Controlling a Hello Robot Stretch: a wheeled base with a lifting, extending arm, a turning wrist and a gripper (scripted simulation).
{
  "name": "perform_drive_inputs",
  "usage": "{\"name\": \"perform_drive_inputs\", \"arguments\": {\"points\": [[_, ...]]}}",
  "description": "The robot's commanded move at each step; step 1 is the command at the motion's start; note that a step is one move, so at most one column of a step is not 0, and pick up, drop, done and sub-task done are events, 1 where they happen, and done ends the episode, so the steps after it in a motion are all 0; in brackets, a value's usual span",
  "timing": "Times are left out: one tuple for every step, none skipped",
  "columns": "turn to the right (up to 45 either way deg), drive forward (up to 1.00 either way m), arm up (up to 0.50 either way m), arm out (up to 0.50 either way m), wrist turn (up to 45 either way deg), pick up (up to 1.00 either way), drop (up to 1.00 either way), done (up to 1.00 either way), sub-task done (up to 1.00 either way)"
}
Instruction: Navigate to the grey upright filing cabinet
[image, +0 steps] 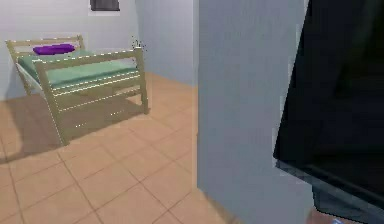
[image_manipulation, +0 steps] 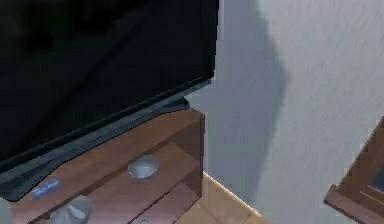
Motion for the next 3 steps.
{"name": "perform_drive_inputs", "arguments": {"points": [[-45.0,0.0,0.0,0.0,0.0,0.0,0.0,0.0,0.0],[-3.0,0.0,0.0,0.0,0.0,0.0,0.0,0.0,0.0],[0.0,1.0,0.0,0.0,0.0,0.0,0.0,0.0,0.0]]}}
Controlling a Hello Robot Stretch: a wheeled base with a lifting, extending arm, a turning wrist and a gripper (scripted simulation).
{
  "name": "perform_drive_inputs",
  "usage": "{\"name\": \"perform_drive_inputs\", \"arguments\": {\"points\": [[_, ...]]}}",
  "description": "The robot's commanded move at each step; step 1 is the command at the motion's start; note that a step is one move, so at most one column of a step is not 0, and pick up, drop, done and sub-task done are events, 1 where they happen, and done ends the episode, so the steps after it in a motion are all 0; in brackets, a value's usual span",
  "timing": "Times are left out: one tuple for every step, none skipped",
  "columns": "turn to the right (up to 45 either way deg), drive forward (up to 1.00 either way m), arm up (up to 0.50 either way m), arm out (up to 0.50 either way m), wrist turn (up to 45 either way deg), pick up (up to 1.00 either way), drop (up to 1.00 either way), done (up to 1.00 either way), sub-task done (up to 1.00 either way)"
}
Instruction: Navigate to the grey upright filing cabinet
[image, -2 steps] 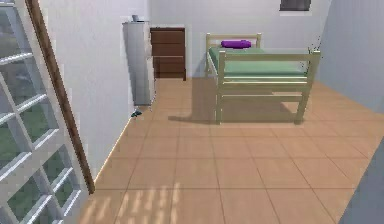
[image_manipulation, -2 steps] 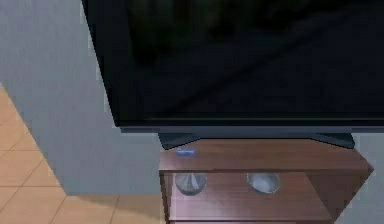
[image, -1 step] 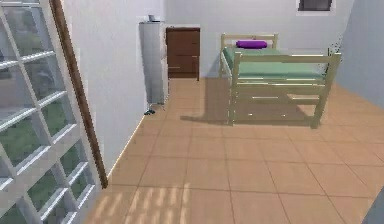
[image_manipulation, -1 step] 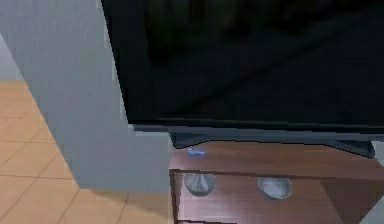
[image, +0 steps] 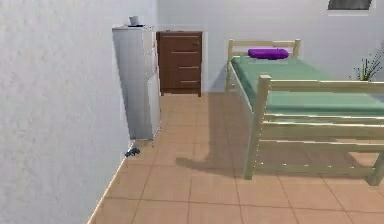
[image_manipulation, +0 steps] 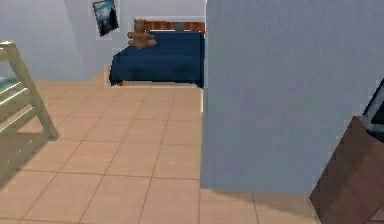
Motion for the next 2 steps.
{"name": "perform_drive_inputs", "arguments": {"points": [[0.0,1.0,0.0,0.0,0.0,0.0,0.0,0.0,0.0],[-6.0,0.0,0.0,0.0,0.0,0.0,0.0,0.0,0.0]]}}
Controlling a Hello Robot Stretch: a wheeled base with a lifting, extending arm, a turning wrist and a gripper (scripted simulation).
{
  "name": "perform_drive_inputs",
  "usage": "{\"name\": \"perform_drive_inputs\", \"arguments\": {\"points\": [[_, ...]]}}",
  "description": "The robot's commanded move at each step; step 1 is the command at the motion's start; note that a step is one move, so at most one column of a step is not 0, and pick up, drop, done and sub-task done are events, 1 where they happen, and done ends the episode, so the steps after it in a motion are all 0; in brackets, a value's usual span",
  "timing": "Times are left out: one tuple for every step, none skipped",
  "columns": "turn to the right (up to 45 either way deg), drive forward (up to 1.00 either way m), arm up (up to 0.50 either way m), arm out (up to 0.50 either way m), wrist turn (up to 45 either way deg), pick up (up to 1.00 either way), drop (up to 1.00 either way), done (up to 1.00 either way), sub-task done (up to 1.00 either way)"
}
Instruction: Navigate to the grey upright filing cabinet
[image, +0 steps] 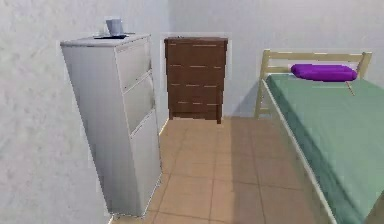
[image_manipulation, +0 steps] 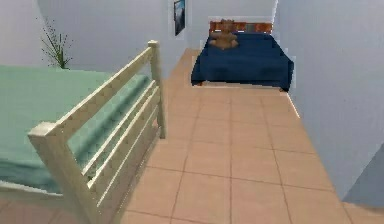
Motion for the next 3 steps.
{"name": "perform_drive_inputs", "arguments": {"points": [[0.0,0.2,0.0,0.0,0.0,0.0,0.0,0.0,0.0],[-21.0,0.0,0.0,0.0,0.0,0.0,0.0,0.0,0.0],[0.0,0.0,0.0,0.0,0.0,0.0,0.0,1.0,0.0]]}}
